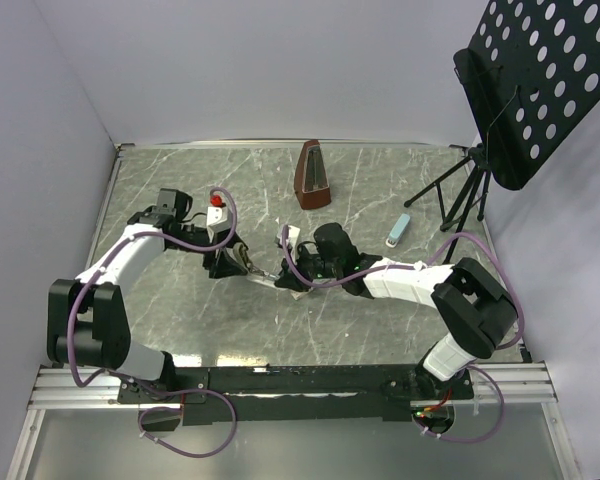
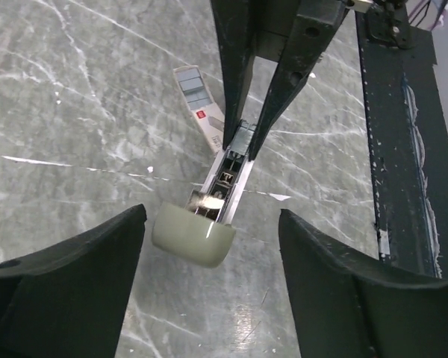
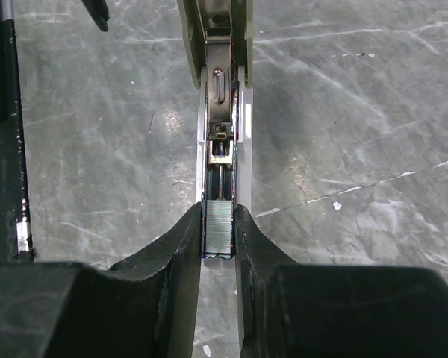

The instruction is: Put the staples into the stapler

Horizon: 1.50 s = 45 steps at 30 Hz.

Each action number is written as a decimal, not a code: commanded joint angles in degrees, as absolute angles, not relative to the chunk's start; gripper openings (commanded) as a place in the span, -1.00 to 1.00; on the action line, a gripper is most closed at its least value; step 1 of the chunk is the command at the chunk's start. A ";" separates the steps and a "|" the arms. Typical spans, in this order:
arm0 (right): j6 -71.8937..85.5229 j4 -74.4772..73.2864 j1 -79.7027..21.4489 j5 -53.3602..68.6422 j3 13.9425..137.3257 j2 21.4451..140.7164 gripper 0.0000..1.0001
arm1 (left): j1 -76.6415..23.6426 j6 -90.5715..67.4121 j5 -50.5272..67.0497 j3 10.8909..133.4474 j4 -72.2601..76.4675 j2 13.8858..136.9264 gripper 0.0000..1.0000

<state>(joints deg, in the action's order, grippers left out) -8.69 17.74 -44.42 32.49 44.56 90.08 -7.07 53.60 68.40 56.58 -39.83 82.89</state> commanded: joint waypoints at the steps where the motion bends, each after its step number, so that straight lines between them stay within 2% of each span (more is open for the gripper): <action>1: -10.02 20.74 -44.74 34.37 44.12 86.84 -1.00 | -7.73 58.62 72.07 58.62 -42.45 81.30 0.44; 4: -10.11 20.66 -44.82 34.63 44.21 86.92 -1.00 | -8.43 57.66 71.37 58.19 -41.75 80.69 0.07; 5: -10.11 20.57 -44.74 34.72 44.21 86.92 -1.00 | -8.70 57.22 70.93 58.10 -41.23 80.42 -0.19; 8: -10.20 20.39 -44.91 34.54 44.30 87.19 -1.00 | -10.36 55.64 69.18 57.66 -40.70 79.89 -0.58; 11: -10.72 20.30 -45.26 33.84 44.38 87.45 -1.00 | -13.09 52.13 65.58 55.65 -38.59 78.49 -0.80; 15: -11.25 20.04 -45.97 33.14 44.91 88.24 -1.00 | -19.05 44.76 58.90 52.74 -33.23 75.86 -0.86; 23: -11.34 22.24 -46.93 31.73 44.74 90.08 -1.00 | -29.43 33.15 47.03 48.52 -27.25 76.81 -0.79; 27: -11.43 23.64 -47.20 31.82 45.09 92.28 -1.00 | -31.46 28.05 41.50 46.15 -21.64 76.12 -0.75; 31: -11.95 24.69 -47.20 31.91 45.53 94.48 -0.79 | -32.78 23.65 35.52 43.34 -15.83 73.39 -0.77; 34: -12.92 26.10 -47.20 31.12 45.97 96.50 -0.71 | -34.01 21.89 29.99 41.22 -12.84 71.46 -0.80; 45: -15.29 25.14 -47.20 30.58 50.89 104.76 -0.53 | -34.45 23.99 21.63 41.66 -17.57 72.07 -0.85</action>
<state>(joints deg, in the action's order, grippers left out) -10.07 23.92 -44.77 36.93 45.41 101.67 -31.31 26.65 23.49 39.86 -17.17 70.98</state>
